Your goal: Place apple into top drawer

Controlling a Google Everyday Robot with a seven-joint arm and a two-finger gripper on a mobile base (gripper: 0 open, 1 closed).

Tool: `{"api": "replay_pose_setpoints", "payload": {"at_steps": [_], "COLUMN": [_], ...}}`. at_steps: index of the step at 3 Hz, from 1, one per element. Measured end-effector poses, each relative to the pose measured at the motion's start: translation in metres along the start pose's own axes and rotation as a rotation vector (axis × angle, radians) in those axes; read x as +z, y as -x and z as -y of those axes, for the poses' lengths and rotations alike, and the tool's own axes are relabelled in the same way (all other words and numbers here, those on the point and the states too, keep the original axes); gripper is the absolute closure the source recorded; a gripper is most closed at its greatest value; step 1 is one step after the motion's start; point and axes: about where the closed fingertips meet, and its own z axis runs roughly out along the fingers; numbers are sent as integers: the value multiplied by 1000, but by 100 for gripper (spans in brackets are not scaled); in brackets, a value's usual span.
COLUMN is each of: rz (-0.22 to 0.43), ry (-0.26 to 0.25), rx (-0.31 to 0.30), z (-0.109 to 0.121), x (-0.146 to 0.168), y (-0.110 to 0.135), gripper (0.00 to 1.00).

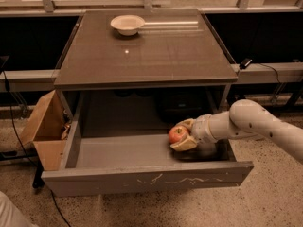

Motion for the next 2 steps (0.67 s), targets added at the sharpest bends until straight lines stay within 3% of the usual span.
{"api": "replay_pose_setpoints", "payload": {"at_steps": [2], "rz": [-9], "ry": [1], "rx": [-9], "z": [2], "x": [-7], "y": [2], "gripper": [26]}}
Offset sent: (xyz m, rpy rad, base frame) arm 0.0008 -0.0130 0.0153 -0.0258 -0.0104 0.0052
